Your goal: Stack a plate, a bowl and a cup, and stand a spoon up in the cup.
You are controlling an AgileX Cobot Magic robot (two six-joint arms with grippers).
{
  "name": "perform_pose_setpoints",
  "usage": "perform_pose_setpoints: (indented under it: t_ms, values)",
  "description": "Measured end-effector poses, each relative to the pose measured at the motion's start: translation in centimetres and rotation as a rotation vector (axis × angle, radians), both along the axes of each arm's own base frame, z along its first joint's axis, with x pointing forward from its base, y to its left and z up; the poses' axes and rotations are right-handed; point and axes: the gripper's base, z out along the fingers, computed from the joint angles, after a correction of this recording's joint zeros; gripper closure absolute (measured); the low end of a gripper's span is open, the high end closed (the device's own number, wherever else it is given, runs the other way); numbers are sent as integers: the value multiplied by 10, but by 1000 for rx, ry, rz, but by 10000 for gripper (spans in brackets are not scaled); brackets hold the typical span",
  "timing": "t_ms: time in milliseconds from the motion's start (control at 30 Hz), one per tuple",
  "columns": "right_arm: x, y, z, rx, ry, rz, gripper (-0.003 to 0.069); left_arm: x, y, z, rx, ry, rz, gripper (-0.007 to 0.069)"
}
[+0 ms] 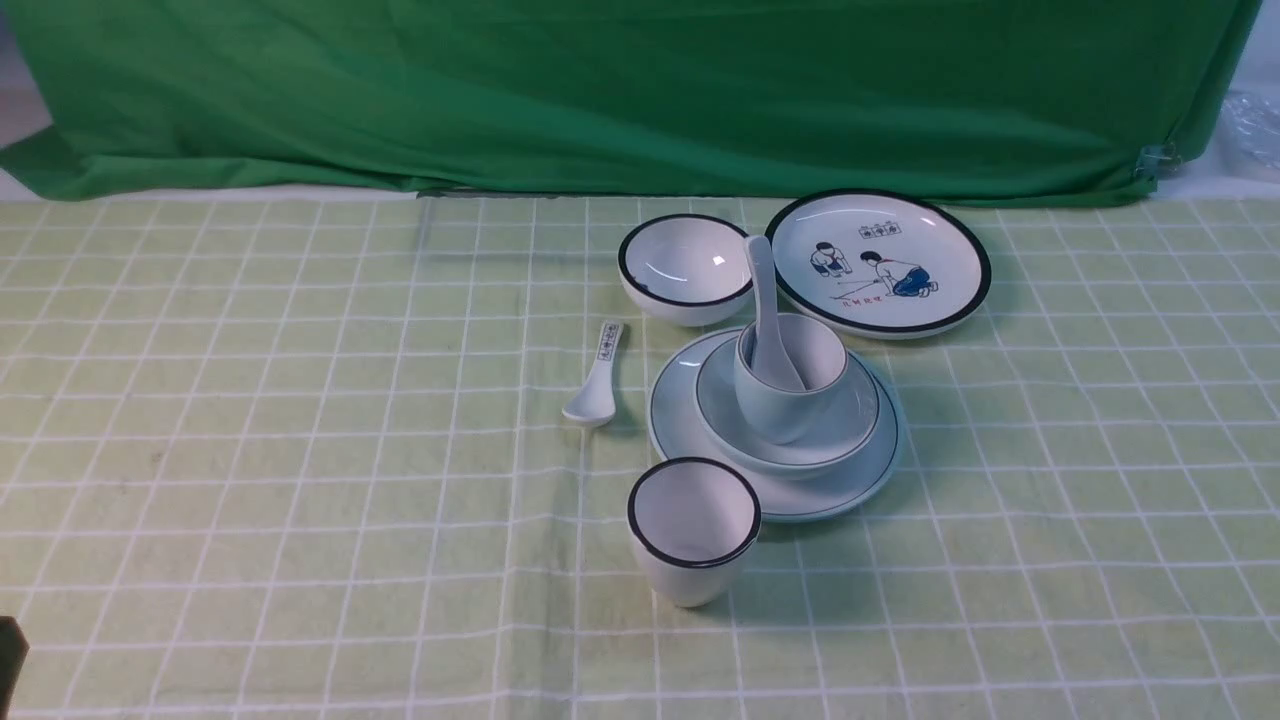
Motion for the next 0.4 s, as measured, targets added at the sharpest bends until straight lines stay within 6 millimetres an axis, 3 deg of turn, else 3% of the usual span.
perform_pose_setpoints:
  t_ms: [400]
  values:
    - [0,0,0,0,-2,0,440,0,0,0,0,0,0,622]
